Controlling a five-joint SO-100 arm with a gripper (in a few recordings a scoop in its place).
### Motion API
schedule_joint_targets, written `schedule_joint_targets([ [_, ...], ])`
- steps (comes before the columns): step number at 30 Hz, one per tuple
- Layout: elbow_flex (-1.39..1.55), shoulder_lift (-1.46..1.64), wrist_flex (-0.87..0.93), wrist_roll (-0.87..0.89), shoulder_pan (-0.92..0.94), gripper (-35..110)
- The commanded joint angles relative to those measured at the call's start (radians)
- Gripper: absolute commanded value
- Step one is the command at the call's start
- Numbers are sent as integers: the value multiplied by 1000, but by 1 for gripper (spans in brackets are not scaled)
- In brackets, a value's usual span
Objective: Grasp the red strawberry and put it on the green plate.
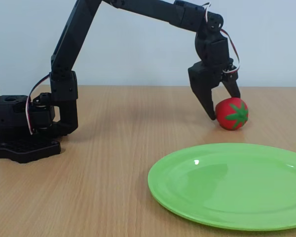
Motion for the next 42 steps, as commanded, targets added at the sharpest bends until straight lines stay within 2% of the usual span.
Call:
schedule_joint_targets([
  [1,-21,25,11,5,2,39],
  [11,-17,46,23,0,34,46],
  [20,-21,34,17,9,55,36],
  [22,-21,31,14,9,61,30],
  [25,-21,26,2,8,67,7],
  [27,-23,26,-3,12,72,0],
  [35,-29,66,17,17,81,2],
  [42,-34,385,81,48,118,8],
])
